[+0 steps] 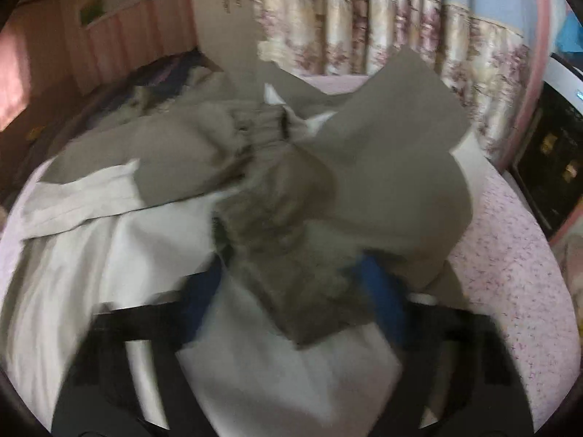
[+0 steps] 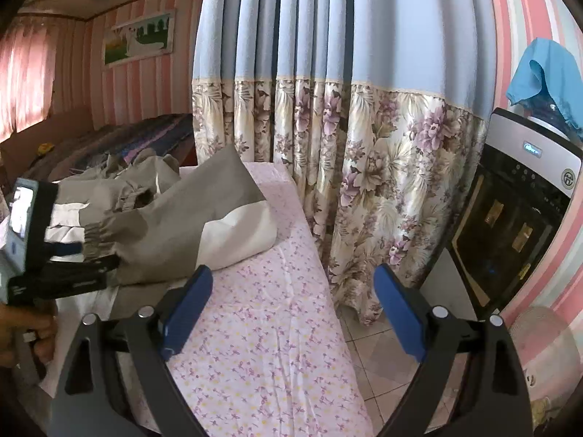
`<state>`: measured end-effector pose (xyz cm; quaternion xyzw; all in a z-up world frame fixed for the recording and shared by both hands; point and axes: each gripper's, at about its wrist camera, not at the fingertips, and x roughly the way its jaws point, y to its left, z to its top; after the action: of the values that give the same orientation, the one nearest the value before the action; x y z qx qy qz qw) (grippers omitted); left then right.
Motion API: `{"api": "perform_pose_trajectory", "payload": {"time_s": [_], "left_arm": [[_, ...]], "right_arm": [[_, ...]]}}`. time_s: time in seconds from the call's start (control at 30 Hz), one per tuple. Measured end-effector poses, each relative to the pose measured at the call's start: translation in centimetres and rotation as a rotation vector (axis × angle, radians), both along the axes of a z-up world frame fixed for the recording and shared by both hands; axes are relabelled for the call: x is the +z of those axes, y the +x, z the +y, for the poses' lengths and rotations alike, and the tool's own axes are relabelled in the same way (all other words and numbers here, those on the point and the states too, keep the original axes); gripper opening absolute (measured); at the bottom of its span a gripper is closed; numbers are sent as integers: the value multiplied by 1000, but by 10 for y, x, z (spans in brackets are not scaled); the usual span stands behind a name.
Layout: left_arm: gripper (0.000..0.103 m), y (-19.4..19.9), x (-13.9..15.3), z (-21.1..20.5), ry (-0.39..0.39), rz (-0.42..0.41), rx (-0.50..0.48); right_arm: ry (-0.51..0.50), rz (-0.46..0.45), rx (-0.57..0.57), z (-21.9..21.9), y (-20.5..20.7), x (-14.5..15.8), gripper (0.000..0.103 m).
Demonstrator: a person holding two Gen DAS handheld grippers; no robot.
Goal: Fold large clothes
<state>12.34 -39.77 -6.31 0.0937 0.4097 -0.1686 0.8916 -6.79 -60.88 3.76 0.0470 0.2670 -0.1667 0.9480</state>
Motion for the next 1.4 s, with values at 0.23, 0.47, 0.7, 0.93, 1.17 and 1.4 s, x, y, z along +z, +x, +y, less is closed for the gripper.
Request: {"api": "perform_pose_trajectory", "payload": {"time_s": [0.23,0.47,0.7,0.93,1.17,1.4], "left_arm": [[11,-1,33,21,-36,-71,-71],[11,30,101,122,11,-229,15],[11,98,102,264,137,-227,218],[20,139,67,346,175,-142,226],[23,152,51,373,103,-130,293],[68,168,58,377,63,-144,304]], "right_arm": [[-17,11,24,13,14,7,90],[-66,26,74,40,36,21,91],[-78,38,123,81,69,28,91],[-37,91,232,134,139,28,91],[36,118,278,163,239,18,91],[120,203,220,151,310,-12,91]]}}
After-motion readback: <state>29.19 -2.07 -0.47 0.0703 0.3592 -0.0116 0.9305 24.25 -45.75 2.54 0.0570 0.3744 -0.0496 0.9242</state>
